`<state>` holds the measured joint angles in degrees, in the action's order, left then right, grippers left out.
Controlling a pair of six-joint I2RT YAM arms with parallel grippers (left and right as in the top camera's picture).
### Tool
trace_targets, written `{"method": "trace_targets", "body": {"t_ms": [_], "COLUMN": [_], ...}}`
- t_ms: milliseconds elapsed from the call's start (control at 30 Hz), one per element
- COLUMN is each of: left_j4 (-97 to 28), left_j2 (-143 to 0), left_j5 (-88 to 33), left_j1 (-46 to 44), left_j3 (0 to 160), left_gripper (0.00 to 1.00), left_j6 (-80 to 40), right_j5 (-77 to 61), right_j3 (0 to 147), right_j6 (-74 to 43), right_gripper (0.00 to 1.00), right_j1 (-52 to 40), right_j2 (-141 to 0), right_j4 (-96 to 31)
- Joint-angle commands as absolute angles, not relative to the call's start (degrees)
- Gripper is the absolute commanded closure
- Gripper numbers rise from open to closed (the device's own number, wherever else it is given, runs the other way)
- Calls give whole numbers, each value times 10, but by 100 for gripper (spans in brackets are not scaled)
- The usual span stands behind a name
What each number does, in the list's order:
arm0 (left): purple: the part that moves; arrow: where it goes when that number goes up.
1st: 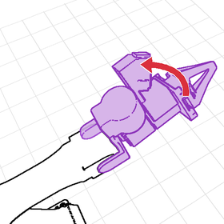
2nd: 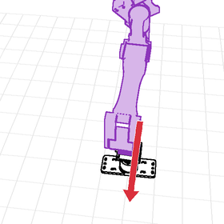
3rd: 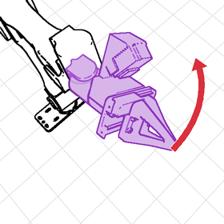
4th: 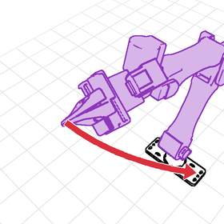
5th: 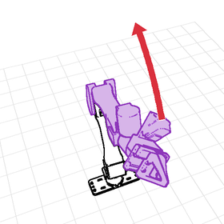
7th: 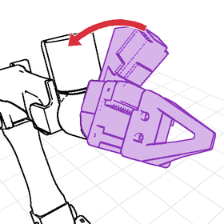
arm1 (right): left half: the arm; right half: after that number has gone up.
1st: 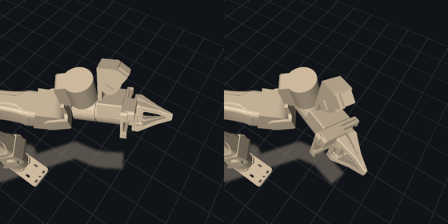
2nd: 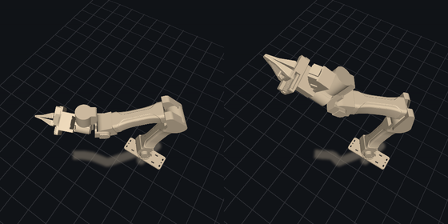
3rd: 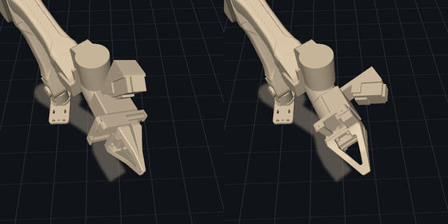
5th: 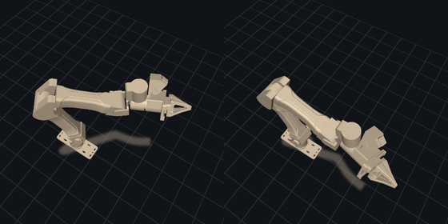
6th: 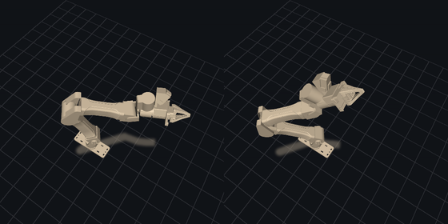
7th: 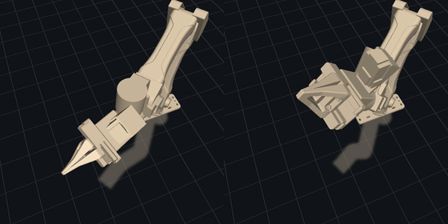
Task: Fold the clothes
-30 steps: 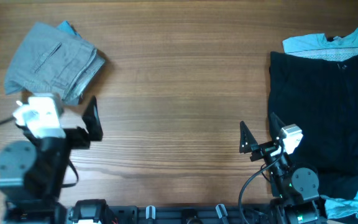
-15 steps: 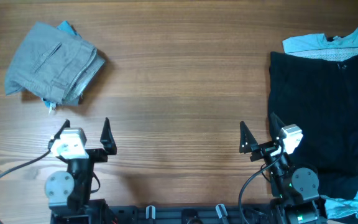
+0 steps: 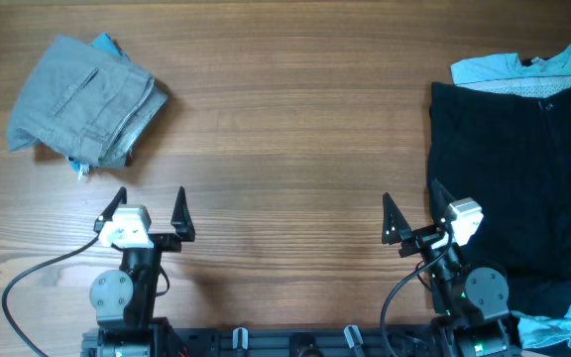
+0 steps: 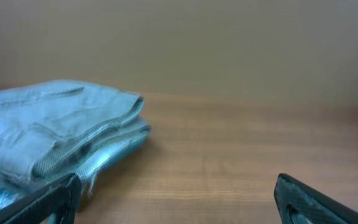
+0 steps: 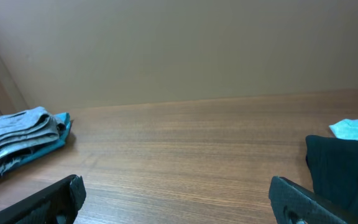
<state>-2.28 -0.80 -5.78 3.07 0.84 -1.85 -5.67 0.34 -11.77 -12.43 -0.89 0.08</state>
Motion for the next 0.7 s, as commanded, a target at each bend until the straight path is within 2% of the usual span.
{"method": "trace_targets", "body": {"t_ms": [0,133,300,667], "left_j4": [50,75,-41,-34], "left_j2": [-2,-2,-2,-2], "left_j5": [-78,-74,-69,-70], "left_j1": [34,34,33,29], "left_j3": [4,4,4,17], "left_gripper": [0,0,0,0], "left_j6": [-25,-19,-20,-20], "right_j5": [-47,-47,-47,-47], "right_j3": [3,3,3,3], "right_j6": [-124,-124,-124,-124], "right_gripper": [0,0,0,0], "right_j1": [-121,-121,-121,-121], "right_j2": [-6,-6,-6,-6], "right_j4": [3,3,3,3]}}
